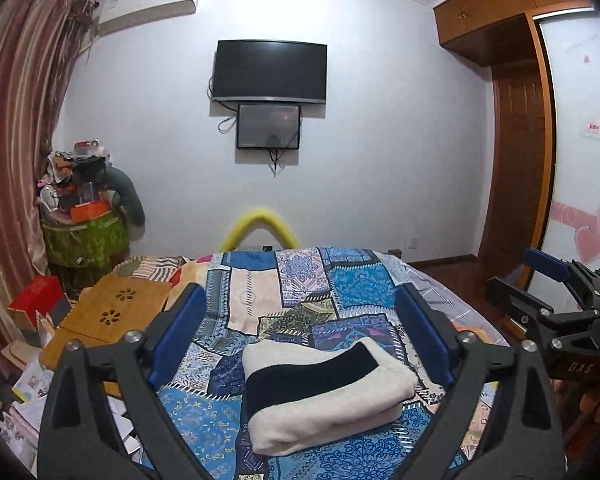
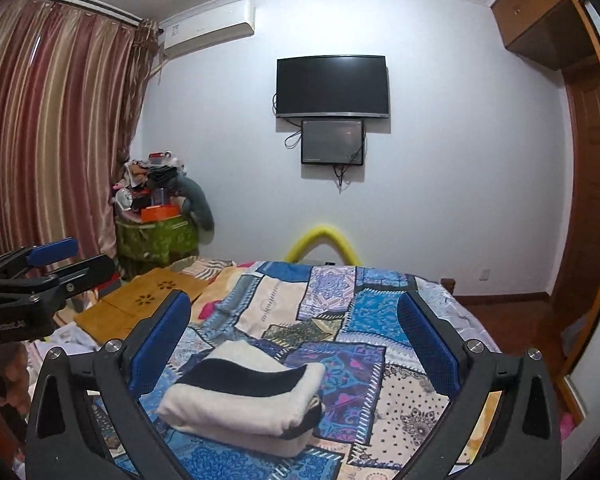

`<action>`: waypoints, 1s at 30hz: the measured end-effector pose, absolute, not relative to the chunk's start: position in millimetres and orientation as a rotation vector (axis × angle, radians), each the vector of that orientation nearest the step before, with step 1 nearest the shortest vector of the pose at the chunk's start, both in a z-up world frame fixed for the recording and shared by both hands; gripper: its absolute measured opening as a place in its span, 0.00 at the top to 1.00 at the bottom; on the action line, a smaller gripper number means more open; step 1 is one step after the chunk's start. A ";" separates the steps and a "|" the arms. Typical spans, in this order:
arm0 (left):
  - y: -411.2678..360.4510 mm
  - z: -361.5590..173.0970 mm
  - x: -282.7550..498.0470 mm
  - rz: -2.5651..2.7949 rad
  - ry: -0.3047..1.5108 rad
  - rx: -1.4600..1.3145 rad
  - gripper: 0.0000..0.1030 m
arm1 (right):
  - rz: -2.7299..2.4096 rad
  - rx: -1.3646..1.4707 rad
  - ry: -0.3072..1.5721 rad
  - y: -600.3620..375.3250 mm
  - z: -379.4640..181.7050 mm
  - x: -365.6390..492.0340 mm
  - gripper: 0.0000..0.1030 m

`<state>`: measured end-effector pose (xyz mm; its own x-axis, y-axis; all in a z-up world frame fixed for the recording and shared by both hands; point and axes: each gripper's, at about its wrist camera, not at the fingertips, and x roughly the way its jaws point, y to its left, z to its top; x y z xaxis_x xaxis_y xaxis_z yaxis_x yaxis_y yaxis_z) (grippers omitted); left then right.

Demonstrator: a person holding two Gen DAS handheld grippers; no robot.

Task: Fold small clothes

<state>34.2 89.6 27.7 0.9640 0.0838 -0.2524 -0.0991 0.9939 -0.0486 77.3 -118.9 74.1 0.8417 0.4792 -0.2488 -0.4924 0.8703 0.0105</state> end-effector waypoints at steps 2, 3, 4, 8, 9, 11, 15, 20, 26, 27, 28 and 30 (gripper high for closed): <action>90.0 26.1 31.8 0.098 0.247 -0.073 0.01 | 0.507 -0.058 0.250 -118.8 73.6 76.0 0.00; 90.4 25.3 31.0 0.099 0.247 -0.079 0.01 | 0.502 -0.060 0.249 -118.7 73.5 75.5 0.00; 91.6 24.5 30.7 0.100 0.249 -0.082 0.01 | 0.496 -0.062 0.246 -118.5 73.6 74.6 0.00; 92.0 21.0 31.5 0.110 0.255 -0.081 0.01 | 0.491 -0.058 0.231 -119.6 75.6 71.8 0.00; 91.5 20.4 31.6 0.110 0.256 -0.081 0.01 | 0.492 -0.055 0.229 -120.3 76.3 71.3 0.00; 90.3 19.6 31.2 0.108 0.258 -0.081 0.01 | 0.493 -0.054 0.228 -120.3 77.5 70.8 0.00; 89.7 19.0 30.8 0.108 0.257 -0.083 0.01 | 0.496 -0.057 0.228 -119.2 76.8 67.6 0.00; 88.2 18.7 30.4 0.108 0.258 -0.085 0.00 | 0.501 -0.058 0.232 -119.0 75.7 65.0 0.00; 87.4 18.8 30.8 0.106 0.261 -0.086 0.00 | 0.501 -0.056 0.237 -119.3 74.5 64.7 0.00; 87.3 18.7 30.7 0.106 0.261 -0.087 0.00 | 0.501 -0.056 0.236 -119.5 74.5 64.5 0.00; 87.4 18.6 30.8 0.106 0.261 -0.088 0.00 | 0.501 -0.056 0.235 -119.7 74.5 63.9 0.00; 87.6 18.5 30.8 0.105 0.262 -0.089 0.00 | 0.501 -0.054 0.233 -120.0 75.8 63.7 0.00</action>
<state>30.8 87.6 18.5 0.9606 0.0920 -0.2623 -0.1150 0.9906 -0.0738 63.7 -120.0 75.8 0.8515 0.4692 -0.2341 -0.4815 0.8764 0.0051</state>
